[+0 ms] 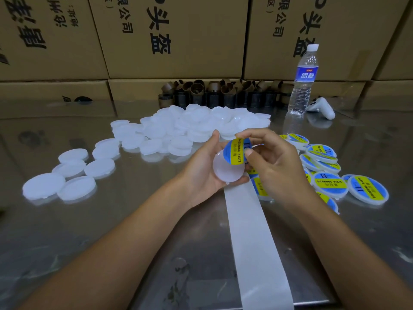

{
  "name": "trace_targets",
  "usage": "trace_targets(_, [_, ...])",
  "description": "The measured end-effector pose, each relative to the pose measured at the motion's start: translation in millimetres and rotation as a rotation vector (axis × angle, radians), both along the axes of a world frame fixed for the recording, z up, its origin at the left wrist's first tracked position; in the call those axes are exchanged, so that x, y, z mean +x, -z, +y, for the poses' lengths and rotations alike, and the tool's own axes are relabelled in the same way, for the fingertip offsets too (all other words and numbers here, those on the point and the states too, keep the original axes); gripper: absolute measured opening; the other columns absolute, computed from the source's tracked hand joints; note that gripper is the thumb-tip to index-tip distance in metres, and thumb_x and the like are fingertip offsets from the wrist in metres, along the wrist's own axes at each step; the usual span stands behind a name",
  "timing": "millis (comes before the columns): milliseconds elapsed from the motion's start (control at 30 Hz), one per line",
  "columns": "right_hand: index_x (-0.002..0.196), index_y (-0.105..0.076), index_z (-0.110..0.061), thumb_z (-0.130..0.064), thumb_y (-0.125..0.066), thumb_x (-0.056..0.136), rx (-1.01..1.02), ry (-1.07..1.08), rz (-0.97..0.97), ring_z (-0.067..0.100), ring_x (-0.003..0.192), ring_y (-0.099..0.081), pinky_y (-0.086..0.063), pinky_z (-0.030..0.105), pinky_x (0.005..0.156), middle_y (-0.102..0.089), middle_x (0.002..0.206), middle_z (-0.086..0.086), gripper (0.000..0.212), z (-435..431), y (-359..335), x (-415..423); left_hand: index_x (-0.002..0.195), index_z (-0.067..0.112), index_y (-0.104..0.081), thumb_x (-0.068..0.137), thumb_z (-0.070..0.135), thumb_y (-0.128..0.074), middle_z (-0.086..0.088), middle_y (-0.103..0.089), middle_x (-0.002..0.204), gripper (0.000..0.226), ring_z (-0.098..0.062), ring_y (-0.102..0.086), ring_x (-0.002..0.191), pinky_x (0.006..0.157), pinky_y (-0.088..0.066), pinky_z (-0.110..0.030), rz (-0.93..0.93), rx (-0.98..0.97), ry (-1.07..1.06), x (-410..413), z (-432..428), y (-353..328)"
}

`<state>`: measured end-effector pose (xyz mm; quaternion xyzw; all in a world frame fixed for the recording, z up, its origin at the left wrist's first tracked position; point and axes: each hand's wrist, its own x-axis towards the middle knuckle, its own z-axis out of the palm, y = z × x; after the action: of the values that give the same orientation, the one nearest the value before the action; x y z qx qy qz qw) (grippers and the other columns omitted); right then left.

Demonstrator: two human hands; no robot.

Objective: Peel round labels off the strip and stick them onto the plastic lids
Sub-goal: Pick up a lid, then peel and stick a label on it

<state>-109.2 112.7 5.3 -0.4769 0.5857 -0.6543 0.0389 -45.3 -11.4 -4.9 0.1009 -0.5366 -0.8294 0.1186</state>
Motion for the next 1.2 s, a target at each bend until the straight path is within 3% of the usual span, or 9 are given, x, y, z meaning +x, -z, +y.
trace_targets(100, [0.088,-0.063,-0.033,0.014,-0.045,0.088,0.066,0.05,0.106,0.002,0.071,-0.054,-0.047,0.012,0.059,-0.061,0.099,0.009,0.051,-1.9,3.9,0.5,0.132,0.008,-0.052,0.101,0.052,-0.019,-0.018,-0.056,0.134,0.063,-0.033,-0.054,0.124,0.106,-0.038,-0.055,-0.016,-0.022,0.03,-0.2,-0.9,-0.6])
trace_targets(267, [0.085,-0.061,-0.042,0.011,-0.046,0.086,0.154,0.12,0.244,0.014,0.078,-0.052,-0.042,0.023,0.069,-0.059,0.092,0.004,0.055,-2.0,6.3,-0.2,0.124,0.01,-0.057,0.1,0.054,-0.016,-0.014,-0.062,0.126,0.066,-0.027,-0.059,0.118,0.104,-0.041,-0.051,-0.005,-0.005,0.108,1.0,-1.7,-0.9])
trace_targets(400, [0.087,-0.066,-0.03,0.012,-0.045,0.086,0.194,0.113,0.275,0.007,0.077,-0.048,-0.035,0.013,0.065,-0.055,0.09,0.007,0.047,-1.6,7.9,1.3,0.125,0.004,-0.054,0.099,0.056,-0.013,-0.015,-0.063,0.114,0.071,-0.025,-0.061,0.105,0.093,-0.049,-0.042,0.003,-0.02,0.153,1.0,-0.9,-1.9])
trace_targets(633, [0.093,-0.071,-0.017,0.01,-0.054,0.084,0.235,0.151,0.361,0.003,0.086,-0.049,-0.035,0.012,0.07,-0.052,0.092,-0.003,0.033,-1.8,10.1,1.6,0.111,0.006,-0.061,0.099,0.056,-0.009,-0.014,-0.066,0.105,0.073,-0.022,-0.064,0.097,0.084,-0.055,-0.034,0.011,-0.02,0.212,3.4,1.3,-4.0])
trace_targets(933, [0.09,-0.072,-0.018,0.009,-0.054,0.084,0.256,0.161,0.417,0.013,0.094,-0.051,-0.037,0.016,0.082,-0.051,0.092,-0.008,0.033,-2.2,10.9,1.6,0.129,0.001,-0.05,0.097,0.06,-0.01,-0.019,-0.058,0.118,0.079,-0.028,-0.059,0.106,0.086,-0.053,-0.036,-0.031,-0.022,0.177,1.5,-0.1,-2.7])
trace_targets(1067, [0.088,-0.072,-0.018,0.008,-0.056,0.084,0.276,0.157,0.436,0.013,0.093,-0.051,-0.035,0.018,0.079,-0.051,0.092,-0.008,0.031,-2.5,10.8,2.0,0.122,0.003,-0.056,0.097,0.061,-0.011,-0.018,-0.061,0.113,0.078,-0.025,-0.062,0.099,0.085,-0.054,-0.035,-0.031,-0.019,0.188,2.6,0.4,-3.6])
trace_targets(1200, [0.088,-0.072,-0.019,0.008,-0.056,0.083,0.292,0.16,0.431,0.01,0.09,-0.049,-0.032,0.016,0.077,-0.05,0.092,-0.007,0.031,-1.7,10.2,2.1,0.131,0.001,-0.051,0.097,0.061,-0.012,-0.02,-0.059,0.118,0.079,-0.027,-0.062,0.101,0.085,-0.054,-0.036,-0.04,-0.012,0.178,2.6,0.7,-4.2])
